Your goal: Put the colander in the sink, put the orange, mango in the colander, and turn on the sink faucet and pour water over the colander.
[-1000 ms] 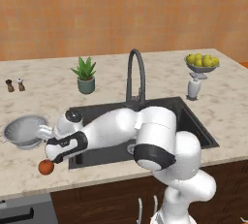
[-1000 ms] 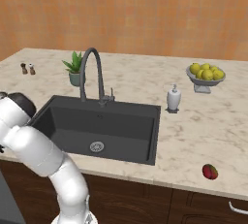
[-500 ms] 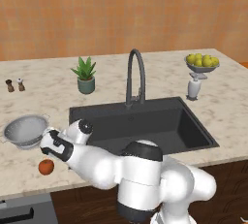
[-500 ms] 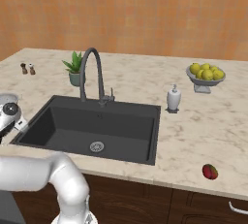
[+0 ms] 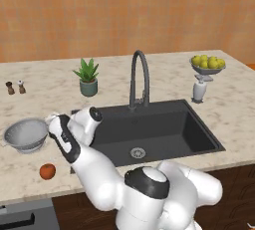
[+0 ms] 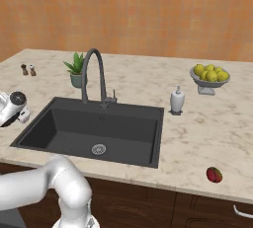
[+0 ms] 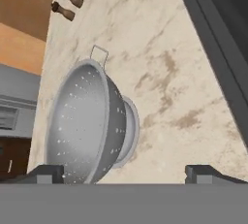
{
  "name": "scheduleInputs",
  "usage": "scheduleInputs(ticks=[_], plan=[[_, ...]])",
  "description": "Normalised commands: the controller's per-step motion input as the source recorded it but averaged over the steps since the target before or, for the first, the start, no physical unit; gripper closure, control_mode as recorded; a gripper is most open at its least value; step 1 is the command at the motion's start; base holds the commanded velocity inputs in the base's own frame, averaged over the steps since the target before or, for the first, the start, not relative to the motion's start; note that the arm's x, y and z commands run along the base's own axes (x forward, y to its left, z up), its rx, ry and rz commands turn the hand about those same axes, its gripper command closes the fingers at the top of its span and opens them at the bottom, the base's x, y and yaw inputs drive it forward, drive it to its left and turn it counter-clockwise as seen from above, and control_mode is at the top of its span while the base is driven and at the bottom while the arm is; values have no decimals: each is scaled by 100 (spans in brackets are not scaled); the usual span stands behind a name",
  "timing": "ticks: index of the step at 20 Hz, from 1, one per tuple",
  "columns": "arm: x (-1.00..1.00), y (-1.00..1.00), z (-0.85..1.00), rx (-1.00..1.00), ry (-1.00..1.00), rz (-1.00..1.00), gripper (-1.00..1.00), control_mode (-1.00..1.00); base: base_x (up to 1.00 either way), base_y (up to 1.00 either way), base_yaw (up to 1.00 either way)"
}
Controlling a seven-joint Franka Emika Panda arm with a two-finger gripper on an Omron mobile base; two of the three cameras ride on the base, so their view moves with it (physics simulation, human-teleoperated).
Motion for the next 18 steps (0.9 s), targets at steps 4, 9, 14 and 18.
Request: scheduleInputs(ticks=[4,9,14,18], plan=[[32,55,18,0,22,0,-100,-100,0,0,0],[27,60,0,-8,24,-3,-100,-100,0,0,0],[12,44,-12,-16,20,-7,-100,-100,0,0,0],[0,4,-24,-18,10,-10,-100,-100,0,0,0]])
